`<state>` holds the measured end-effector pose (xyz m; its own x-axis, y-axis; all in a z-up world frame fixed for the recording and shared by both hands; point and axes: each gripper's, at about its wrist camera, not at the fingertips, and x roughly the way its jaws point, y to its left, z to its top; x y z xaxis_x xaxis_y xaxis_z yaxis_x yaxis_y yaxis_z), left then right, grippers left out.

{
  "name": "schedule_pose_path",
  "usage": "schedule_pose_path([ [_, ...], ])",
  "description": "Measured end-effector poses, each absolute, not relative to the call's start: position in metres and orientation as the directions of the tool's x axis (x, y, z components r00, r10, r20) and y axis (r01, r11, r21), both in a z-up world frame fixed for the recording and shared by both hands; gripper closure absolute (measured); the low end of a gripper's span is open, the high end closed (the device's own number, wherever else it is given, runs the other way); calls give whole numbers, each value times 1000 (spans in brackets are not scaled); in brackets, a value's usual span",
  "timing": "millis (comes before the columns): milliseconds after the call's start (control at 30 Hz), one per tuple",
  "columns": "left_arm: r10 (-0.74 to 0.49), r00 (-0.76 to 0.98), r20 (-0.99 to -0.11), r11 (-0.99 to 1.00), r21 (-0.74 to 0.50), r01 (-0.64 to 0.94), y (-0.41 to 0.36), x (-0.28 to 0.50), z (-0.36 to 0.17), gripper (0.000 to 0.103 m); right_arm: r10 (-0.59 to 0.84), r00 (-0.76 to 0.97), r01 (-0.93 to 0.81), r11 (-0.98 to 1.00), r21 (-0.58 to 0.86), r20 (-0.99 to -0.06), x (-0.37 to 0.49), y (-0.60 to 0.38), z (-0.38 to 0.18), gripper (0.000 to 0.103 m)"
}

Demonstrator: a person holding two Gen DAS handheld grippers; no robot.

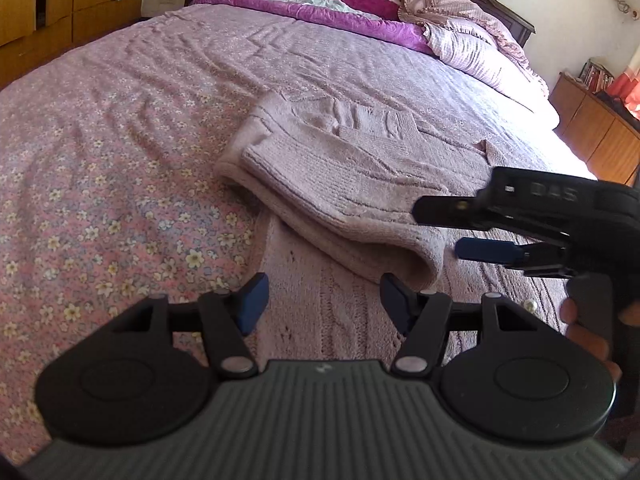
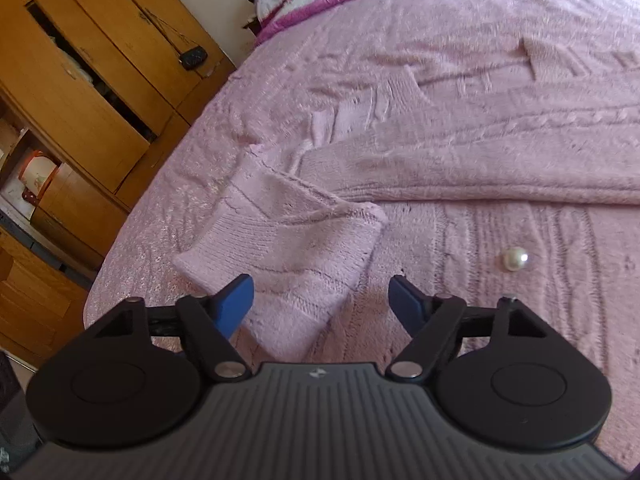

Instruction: Fold small clothes

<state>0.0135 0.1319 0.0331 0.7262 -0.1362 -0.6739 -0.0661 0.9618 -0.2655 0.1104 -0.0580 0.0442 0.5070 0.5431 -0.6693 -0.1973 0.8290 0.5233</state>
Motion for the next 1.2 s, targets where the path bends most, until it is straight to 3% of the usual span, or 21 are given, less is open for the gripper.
schedule_pose_path([
  [200, -142, 731, -668, 959, -277, -67, 134, 13, 32, 40, 528, 488, -199, 842, 501, -695, 122, -43, 34, 24],
  [267, -140, 734, -665, 958, -278, -69, 134, 13, 33, 40, 515, 492, -217, 853, 474, -702, 124, -38, 33, 34],
  [333, -132, 737, -663, 958, -276, -76, 134, 15, 36, 40, 491, 478, -241, 870, 429, -728, 129, -31, 34, 65],
  [367, -130, 739, -661, 960, -271, -73, 133, 15, 37, 40, 472, 479, -247, 881, 403, -740, 132, -28, 36, 72],
  [400, -126, 742, -659, 962, -265, -72, 133, 16, 38, 40, 460, 478, -256, 888, 383, -748, 135, -26, 39, 86],
  [433, -114, 746, -656, 964, -255, -77, 133, 18, 39, 40, 455, 479, -262, 890, 373, -750, 138, -24, 44, 92],
  [767, -14, 743, -669, 978, -165, -130, 140, 53, 35, 40, 401, 646, -401, 902, 159, -650, 158, -24, 133, 94],
  [900, 25, 725, -688, 979, -129, -156, 142, 69, 29, 40, 362, 706, -369, 922, 120, -609, 167, -47, 161, 95],
  [1033, 35, 719, -694, 981, -115, -158, 142, 74, 23, 40, 305, 720, -283, 949, 138, -623, 181, -84, 158, 95],
  [1200, 42, 721, -691, 983, -99, -152, 140, 74, 20, 40, 239, 674, -208, 969, 132, -699, 195, -114, 112, 94],
])
